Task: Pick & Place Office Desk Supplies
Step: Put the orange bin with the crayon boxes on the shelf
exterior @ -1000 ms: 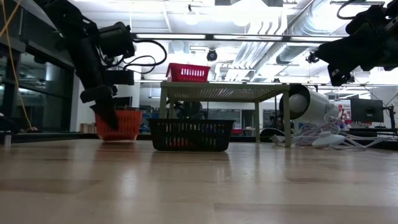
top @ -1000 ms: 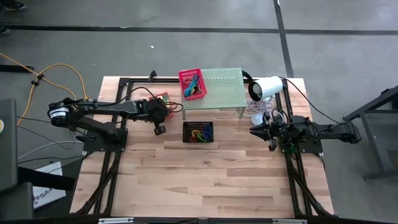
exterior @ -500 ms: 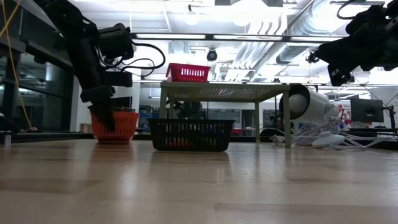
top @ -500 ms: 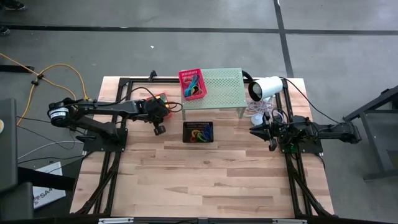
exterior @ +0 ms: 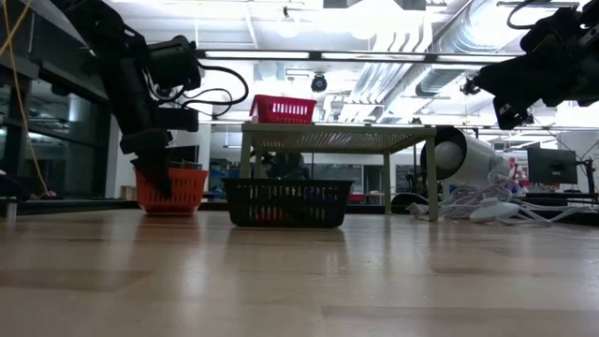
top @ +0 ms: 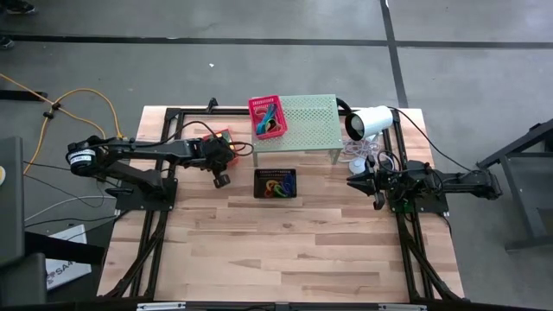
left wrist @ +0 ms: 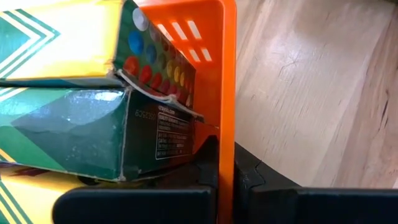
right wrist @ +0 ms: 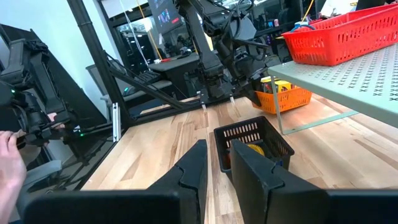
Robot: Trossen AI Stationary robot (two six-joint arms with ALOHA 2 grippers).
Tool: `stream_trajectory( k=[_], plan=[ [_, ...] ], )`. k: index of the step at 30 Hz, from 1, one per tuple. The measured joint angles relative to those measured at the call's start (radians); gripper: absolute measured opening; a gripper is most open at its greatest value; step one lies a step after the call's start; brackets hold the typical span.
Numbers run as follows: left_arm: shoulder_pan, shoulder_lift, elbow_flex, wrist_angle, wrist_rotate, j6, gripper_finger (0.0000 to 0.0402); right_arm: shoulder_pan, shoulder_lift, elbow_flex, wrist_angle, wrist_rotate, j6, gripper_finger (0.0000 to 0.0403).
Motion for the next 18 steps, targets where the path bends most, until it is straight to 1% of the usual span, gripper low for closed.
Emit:
stream_trajectory(
  k=[9, 18],
  plan=[
    [0.000, 0.000, 0.000, 0.001, -0.001, -0.026, 0.0000, 0.000, 0.000, 0.000, 0.000, 0.000, 0.000, 0.0058],
    [-0.003, 0.000, 0.014, 0.012, -0.055, -0.033, 0.0000, 0.000, 0.000, 0.000, 0.000, 0.000, 0.000, 0.0058]
  ],
)
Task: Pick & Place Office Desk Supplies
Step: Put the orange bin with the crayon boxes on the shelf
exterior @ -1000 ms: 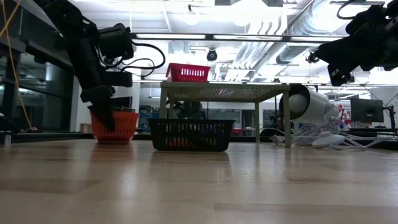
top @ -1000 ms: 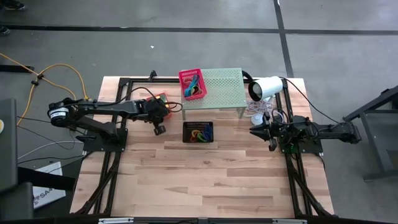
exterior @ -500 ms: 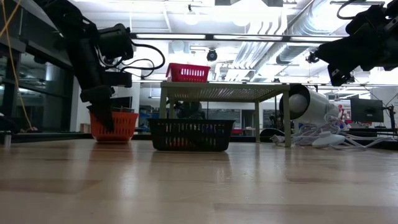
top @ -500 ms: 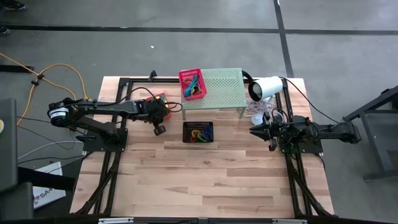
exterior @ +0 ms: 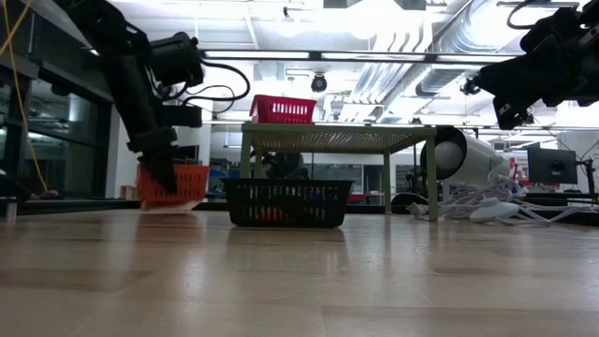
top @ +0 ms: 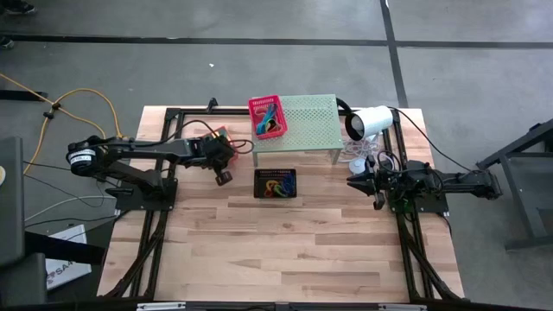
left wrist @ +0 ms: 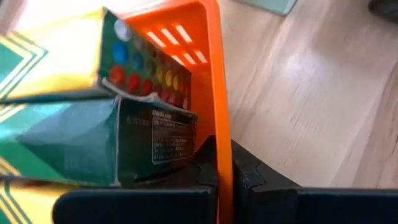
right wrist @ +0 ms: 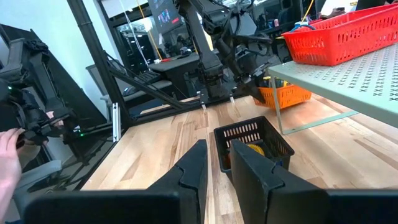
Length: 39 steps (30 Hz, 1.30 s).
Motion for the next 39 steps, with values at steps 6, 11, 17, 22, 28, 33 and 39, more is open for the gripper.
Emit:
stream_trajectory(
  k=[6, 11, 17, 22, 28, 33, 39],
  plan=[
    [0.000, 0.000, 0.058, -0.066, -0.011, -0.012, 0.0000, 0.000, 0.000, 0.000, 0.000, 0.000, 0.000, 0.0058],
    [0.000, 0.000, 0.123, -0.160, -0.040, -0.019, 0.0000, 0.000, 0.000, 0.000, 0.000, 0.000, 0.000, 0.0058],
    [0.000, 0.000, 0.208, -0.270, -0.113, -0.030, 0.0000, 0.000, 0.000, 0.000, 0.000, 0.000, 0.000, 0.0058],
    [0.013, -0.001, 0.305, -0.362, -0.157, -0.014, 0.0000, 0.000, 0.000, 0.000, 0.000, 0.000, 0.000, 0.0058],
    [0.055, -0.002, 0.441, -0.455, -0.205, 0.039, 0.0000, 0.000, 0.000, 0.000, 0.000, 0.000, 0.000, 0.0058],
    [0.087, -0.002, 0.544, -0.474, -0.238, 0.125, 0.0000, 0.000, 0.000, 0.000, 0.000, 0.000, 0.000, 0.0058],
    [0.124, 0.045, 0.667, -0.475, -0.238, 0.222, 0.0000, 0.000, 0.000, 0.000, 0.000, 0.000, 0.000, 0.0058]
  ],
)
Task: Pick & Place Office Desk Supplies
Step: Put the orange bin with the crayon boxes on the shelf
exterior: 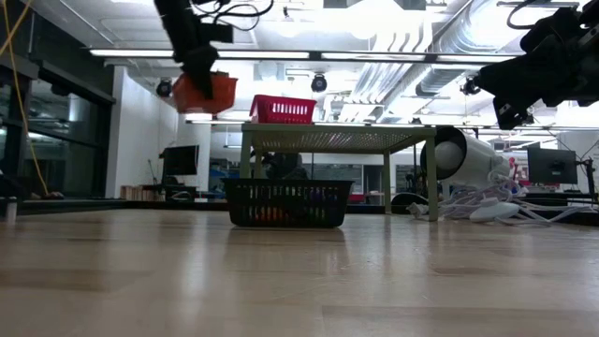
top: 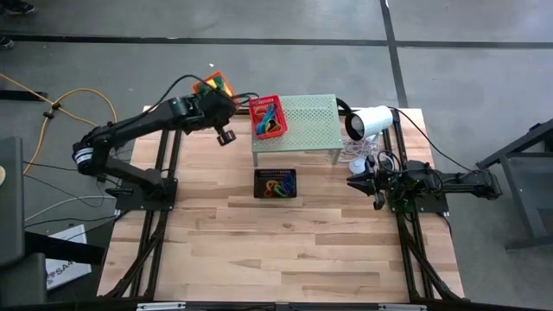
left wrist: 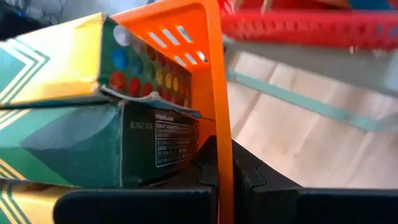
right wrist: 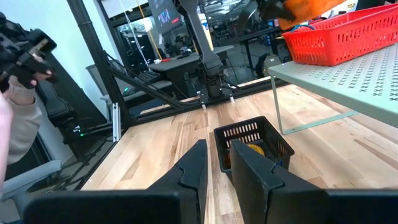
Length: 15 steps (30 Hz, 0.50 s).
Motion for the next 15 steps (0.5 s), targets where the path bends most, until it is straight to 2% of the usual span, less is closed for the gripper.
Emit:
stream_trajectory(
  k=[15],
  plan=[
    [0.023, 0.240, 0.356, -0.053, 0.067, 0.230, 0.0000, 0.000, 0.000, 0.000, 0.000, 0.000, 0.000, 0.0058]
  ],
)
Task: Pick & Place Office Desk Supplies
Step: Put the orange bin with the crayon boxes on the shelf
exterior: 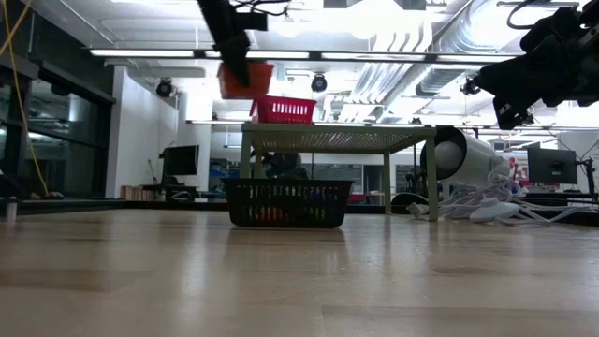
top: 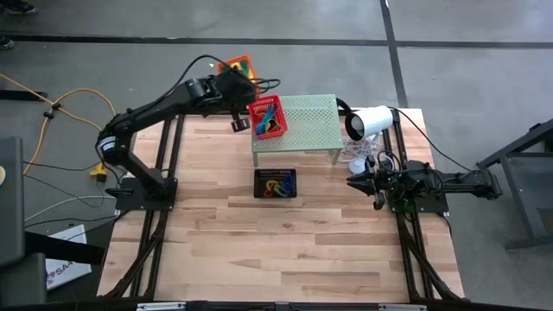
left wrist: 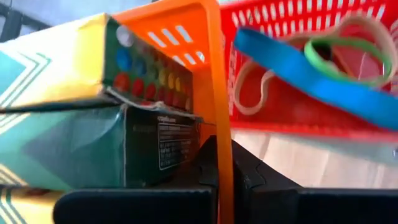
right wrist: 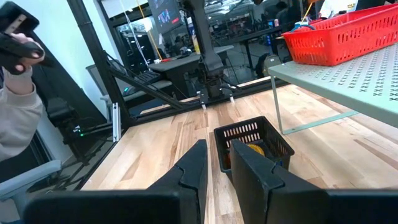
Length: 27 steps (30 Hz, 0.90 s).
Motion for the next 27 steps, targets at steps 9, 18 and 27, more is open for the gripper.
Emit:
stream_trajectory(
  k=[9, 18, 27],
  plan=[
    [-0.001, 0.138, 0.174, 0.026, 0.075, 0.062, 0.0000, 0.000, 0.000, 0.000, 0.000, 0.000, 0.000, 0.0058],
    [-0.037, 0.251, 0.294, 0.107, 0.128, 0.122, 0.0000, 0.000, 0.000, 0.000, 0.000, 0.000, 0.000, 0.0058],
    [-0.082, 0.341, 0.407, 0.105, 0.154, 0.095, 0.0000, 0.000, 0.000, 0.000, 0.000, 0.000, 0.000, 0.0058]
  ],
)
